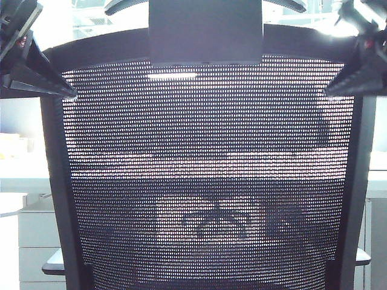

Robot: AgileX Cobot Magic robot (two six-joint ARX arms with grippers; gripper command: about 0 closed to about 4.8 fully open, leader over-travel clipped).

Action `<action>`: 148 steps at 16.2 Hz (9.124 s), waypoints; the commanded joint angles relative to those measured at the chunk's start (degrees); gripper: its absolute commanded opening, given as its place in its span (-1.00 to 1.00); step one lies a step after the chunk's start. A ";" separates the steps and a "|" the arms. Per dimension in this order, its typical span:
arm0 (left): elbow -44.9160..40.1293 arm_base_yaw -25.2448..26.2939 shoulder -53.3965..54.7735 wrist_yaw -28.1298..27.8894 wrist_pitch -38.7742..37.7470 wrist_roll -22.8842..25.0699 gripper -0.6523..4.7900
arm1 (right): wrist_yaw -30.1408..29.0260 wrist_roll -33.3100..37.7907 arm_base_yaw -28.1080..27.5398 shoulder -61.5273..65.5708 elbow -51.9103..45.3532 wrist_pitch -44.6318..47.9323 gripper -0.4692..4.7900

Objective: Push the black chair under the table.

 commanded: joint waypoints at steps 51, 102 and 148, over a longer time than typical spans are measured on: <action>36.46 1.49 47.45 -8.44 25.09 -1.44 -0.78 | 2.32 1.33 -4.04 40.33 34.27 17.40 -0.83; 6.23 3.45 -56.70 -24.57 -32.39 11.67 -0.78 | 19.21 -8.39 -1.75 -43.74 18.71 -42.01 -0.82; -26.36 5.64 -57.81 -34.80 -19.02 7.28 -0.78 | 19.26 -8.39 -1.73 -43.74 18.51 -48.83 -0.82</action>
